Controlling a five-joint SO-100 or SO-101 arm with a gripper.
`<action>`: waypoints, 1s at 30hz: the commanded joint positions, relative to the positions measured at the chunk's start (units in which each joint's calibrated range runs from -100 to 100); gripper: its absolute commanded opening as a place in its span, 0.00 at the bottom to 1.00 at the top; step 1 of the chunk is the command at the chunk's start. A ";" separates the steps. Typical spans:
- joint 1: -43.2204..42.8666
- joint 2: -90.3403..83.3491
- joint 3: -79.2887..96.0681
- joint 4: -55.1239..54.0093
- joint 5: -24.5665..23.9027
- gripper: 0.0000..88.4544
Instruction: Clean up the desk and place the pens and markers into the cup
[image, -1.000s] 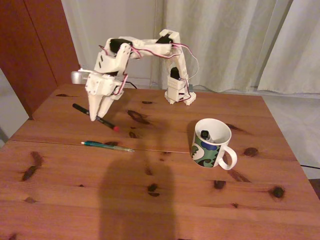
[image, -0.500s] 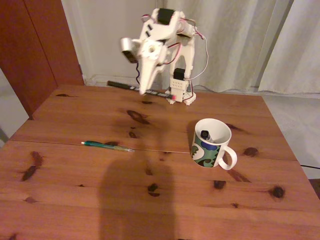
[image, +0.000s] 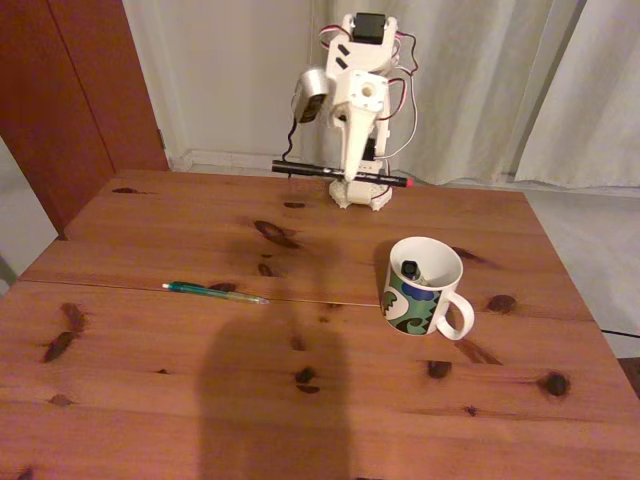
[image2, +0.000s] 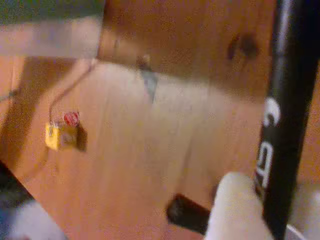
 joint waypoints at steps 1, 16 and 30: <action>-0.81 -2.17 -0.32 -0.86 9.81 0.01; -0.33 -2.26 1.76 1.37 30.34 0.01; -4.35 -2.26 2.21 -6.11 31.50 0.01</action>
